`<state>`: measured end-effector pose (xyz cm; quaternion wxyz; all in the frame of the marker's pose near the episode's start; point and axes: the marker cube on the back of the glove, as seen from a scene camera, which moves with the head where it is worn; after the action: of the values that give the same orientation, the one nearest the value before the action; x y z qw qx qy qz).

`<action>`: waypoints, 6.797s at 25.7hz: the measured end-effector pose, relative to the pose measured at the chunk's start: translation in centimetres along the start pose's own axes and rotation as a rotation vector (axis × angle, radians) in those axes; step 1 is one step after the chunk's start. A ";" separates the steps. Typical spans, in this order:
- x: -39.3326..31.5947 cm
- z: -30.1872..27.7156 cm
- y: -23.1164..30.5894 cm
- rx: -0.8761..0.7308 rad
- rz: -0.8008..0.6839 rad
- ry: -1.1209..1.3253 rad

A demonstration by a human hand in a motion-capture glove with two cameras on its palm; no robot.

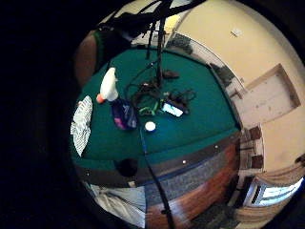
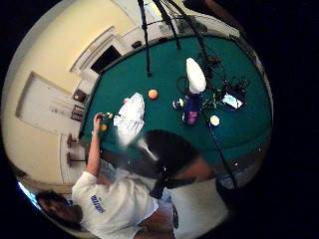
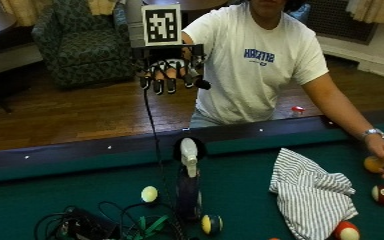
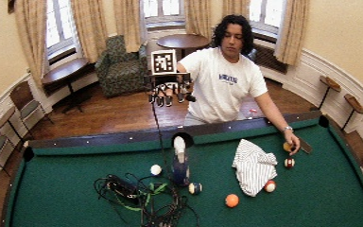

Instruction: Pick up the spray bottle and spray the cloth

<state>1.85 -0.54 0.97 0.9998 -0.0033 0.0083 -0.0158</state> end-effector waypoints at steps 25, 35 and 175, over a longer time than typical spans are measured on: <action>3.5 9.9 3.6 -0.117 0.126 -0.157; 3.8 13.2 2.9 -0.056 0.225 -0.460; 0.2 22.9 -10.9 0.203 0.495 -0.996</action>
<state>2.10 -11.35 23.94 0.8522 0.0878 -0.4657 0.2217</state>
